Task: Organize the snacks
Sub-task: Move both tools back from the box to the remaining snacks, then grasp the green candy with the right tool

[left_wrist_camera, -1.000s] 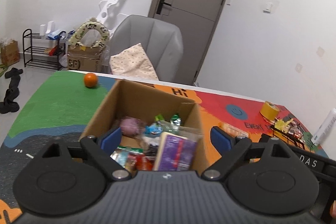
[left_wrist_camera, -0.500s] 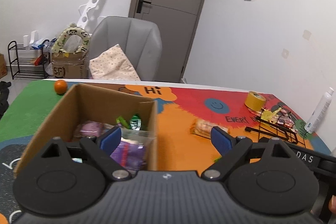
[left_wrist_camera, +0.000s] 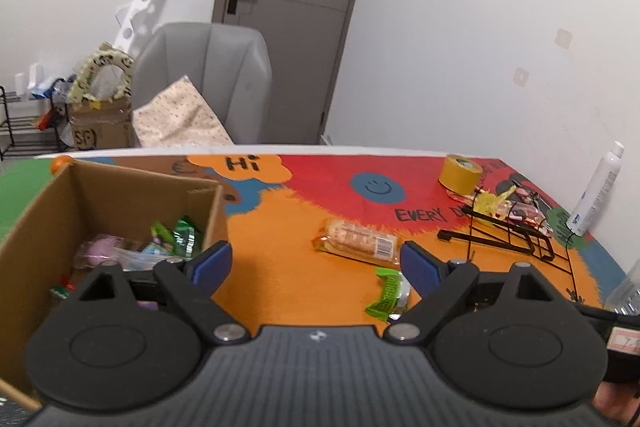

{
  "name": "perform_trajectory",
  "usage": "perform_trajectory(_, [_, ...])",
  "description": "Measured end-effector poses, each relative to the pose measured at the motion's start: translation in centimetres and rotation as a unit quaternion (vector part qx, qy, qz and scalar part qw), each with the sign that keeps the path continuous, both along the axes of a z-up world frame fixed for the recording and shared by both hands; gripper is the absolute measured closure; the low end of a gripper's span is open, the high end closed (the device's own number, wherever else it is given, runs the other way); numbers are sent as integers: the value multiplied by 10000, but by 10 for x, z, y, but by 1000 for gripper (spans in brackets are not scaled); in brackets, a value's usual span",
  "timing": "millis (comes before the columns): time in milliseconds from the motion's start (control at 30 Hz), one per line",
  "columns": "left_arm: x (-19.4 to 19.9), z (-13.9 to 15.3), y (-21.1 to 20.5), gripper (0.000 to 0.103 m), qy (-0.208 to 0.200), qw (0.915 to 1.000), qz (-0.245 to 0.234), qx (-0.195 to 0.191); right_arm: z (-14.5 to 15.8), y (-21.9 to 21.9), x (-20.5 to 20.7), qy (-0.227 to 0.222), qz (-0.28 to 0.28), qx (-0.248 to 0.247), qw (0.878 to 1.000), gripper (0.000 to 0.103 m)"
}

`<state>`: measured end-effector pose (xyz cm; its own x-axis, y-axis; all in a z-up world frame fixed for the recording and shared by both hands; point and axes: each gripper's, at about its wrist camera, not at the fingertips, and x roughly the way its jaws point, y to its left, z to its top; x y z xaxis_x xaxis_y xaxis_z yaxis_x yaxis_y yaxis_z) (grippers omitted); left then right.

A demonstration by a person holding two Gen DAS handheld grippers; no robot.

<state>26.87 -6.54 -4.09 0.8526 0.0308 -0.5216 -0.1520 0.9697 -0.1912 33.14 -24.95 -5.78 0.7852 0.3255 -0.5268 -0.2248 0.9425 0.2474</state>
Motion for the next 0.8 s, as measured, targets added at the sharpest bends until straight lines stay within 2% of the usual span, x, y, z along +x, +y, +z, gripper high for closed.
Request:
perform_trajectory(167, [17, -7, -6, 20, 113, 9999, -56, 32, -7, 7, 14, 167, 115, -29, 9998, 19])
perform_trajectory(300, [27, -11, -7, 39, 196, 9997, -124, -9, -16, 17, 27, 351, 211, -82, 9991, 27])
perform_trajectory(433, [37, -16, -3, 49, 317, 9994, -62, -81, -25, 27, 40, 512, 280, -139, 9982, 30])
perform_trajectory(633, [50, -18, -2, 50, 348, 9993, -48, -84, -37, 43, 55, 705, 366, -353, 9962, 34])
perform_trajectory(733, [57, -20, -1, 50, 384, 9992, -43, -129, -39, 50, 59, 706, 493, -450, 9953, 44])
perform_trajectory(800, [62, -22, -2, 50, 393, 9991, -51, -135, -38, 51, 61, 675, 693, -438, 9943, 62])
